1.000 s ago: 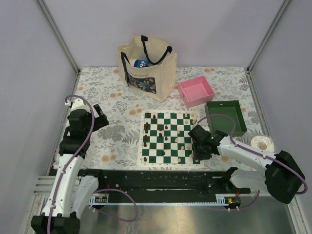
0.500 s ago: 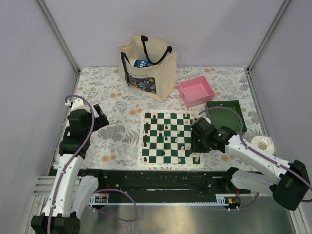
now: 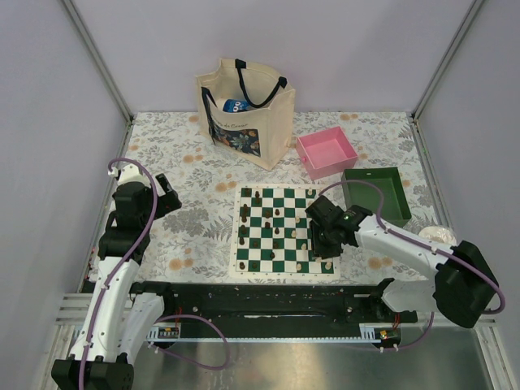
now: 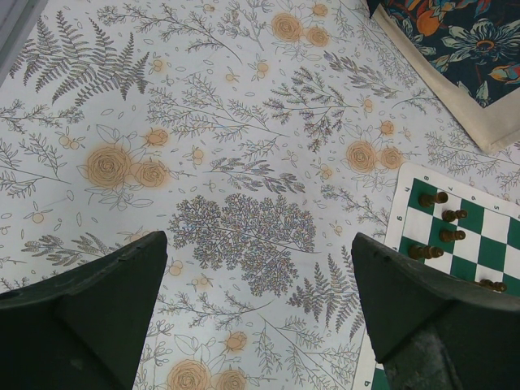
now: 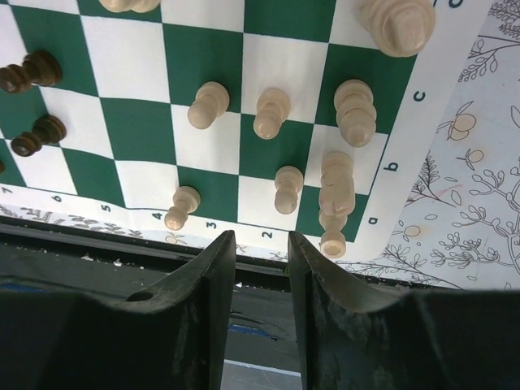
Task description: Set up the chess pieces on the board
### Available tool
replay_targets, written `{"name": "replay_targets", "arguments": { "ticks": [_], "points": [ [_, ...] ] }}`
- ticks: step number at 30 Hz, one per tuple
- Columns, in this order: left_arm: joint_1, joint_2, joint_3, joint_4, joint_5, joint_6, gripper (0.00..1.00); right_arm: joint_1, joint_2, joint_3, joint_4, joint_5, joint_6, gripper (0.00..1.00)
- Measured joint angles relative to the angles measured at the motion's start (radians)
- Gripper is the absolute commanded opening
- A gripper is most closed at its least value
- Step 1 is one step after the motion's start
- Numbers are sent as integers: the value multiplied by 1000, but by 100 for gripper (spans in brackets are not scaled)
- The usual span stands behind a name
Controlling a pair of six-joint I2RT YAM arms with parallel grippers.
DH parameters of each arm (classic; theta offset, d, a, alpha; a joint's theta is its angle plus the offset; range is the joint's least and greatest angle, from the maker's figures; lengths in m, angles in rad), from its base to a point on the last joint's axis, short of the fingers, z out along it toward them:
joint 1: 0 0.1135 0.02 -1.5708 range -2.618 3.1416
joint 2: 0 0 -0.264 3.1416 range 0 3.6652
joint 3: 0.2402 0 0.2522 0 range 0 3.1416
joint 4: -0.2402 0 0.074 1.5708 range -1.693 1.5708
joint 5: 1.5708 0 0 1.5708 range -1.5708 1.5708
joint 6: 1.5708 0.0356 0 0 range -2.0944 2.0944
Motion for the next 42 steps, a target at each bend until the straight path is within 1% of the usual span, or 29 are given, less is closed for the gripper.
{"name": "replay_targets", "arguments": {
  "ticks": [4,14,34,38,42],
  "points": [
    [0,0,0,0,0,0,99,9,46,0,5,0,-1,40],
    [0,2,0,0,0,0,99,18,97,0,6,4,-2,38],
    [0,8,0,0,0,0,99,18,147,27,7,39,-8,36],
    [0,8,0,0,0,0,99,19,167,33,7,54,-12,35],
    [0,8,0,0,0,0,99,18,182,34,7,58,-12,31]
  ]
}}
